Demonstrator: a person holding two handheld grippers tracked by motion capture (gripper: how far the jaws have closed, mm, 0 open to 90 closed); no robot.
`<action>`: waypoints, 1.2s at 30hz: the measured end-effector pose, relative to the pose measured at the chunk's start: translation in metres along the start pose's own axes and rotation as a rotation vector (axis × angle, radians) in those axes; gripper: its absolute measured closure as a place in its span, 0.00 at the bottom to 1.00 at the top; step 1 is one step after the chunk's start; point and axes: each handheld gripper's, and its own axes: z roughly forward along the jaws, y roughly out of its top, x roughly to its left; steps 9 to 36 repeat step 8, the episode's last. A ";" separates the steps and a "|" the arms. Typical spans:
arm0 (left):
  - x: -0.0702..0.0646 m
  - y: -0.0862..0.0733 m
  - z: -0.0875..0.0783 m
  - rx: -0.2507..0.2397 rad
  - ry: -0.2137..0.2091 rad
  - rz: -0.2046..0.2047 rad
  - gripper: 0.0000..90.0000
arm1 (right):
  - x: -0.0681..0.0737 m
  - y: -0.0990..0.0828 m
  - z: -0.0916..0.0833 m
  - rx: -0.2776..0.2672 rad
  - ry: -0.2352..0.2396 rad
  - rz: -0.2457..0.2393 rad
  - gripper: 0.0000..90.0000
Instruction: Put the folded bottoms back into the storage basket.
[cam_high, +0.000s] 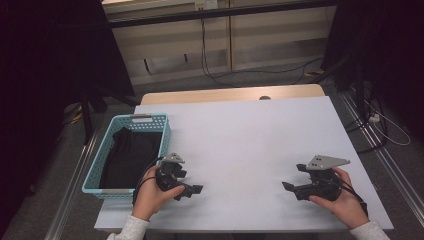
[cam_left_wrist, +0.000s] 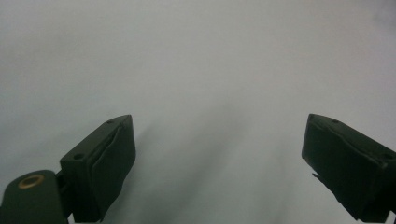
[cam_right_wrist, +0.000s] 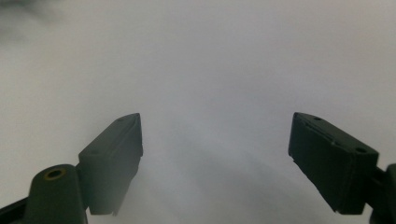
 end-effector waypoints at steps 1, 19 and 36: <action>0.000 0.000 0.000 0.001 -0.002 0.000 0.11 | 0.000 0.000 0.000 0.001 0.002 0.000 0.19; 0.000 0.001 0.003 0.001 0.001 -0.001 0.11 | 0.003 0.001 0.005 0.015 0.015 -0.005 0.19; 0.000 0.001 0.003 0.001 0.001 -0.001 0.11 | 0.003 0.001 0.005 0.015 0.015 -0.005 0.19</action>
